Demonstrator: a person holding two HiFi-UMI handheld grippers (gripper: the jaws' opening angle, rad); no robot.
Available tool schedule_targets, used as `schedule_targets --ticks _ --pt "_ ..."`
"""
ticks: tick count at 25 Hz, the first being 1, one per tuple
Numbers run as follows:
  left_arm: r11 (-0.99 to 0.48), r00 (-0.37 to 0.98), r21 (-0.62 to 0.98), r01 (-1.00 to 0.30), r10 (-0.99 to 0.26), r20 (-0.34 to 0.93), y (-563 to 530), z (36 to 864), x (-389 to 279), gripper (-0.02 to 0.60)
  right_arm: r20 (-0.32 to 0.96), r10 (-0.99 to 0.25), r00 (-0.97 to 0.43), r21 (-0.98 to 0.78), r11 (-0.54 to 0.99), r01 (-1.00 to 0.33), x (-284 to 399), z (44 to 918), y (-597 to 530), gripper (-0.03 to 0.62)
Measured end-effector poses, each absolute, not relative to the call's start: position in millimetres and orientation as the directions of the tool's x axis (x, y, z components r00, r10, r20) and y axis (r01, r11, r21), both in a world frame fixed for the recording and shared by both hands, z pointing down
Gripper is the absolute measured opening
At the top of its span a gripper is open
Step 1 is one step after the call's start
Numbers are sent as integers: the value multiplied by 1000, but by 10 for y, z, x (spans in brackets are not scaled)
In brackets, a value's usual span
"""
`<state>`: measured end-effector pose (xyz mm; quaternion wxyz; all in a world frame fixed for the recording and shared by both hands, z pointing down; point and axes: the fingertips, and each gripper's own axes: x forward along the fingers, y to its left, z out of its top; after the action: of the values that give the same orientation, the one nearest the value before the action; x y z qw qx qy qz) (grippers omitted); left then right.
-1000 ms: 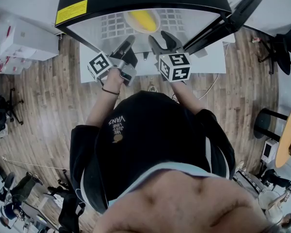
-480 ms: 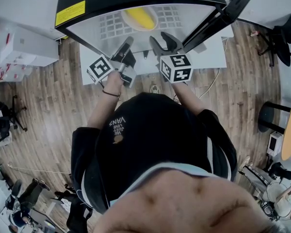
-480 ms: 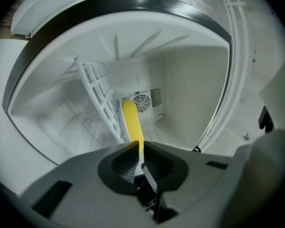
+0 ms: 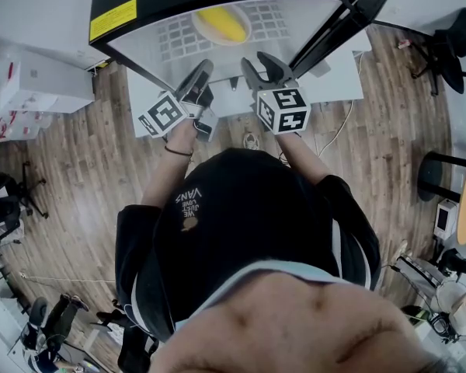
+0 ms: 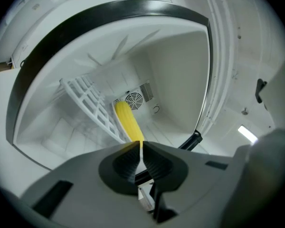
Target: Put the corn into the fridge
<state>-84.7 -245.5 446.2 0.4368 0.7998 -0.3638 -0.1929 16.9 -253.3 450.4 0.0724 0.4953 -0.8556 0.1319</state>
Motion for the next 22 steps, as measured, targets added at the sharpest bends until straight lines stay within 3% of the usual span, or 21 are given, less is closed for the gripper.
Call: schedule_targets --ticks 22 --pt "-483 683 649 -588 -726 79 -2138 4520 -935 31 255 -869 -425 -150 398 -905 225 4574 -2108 86"
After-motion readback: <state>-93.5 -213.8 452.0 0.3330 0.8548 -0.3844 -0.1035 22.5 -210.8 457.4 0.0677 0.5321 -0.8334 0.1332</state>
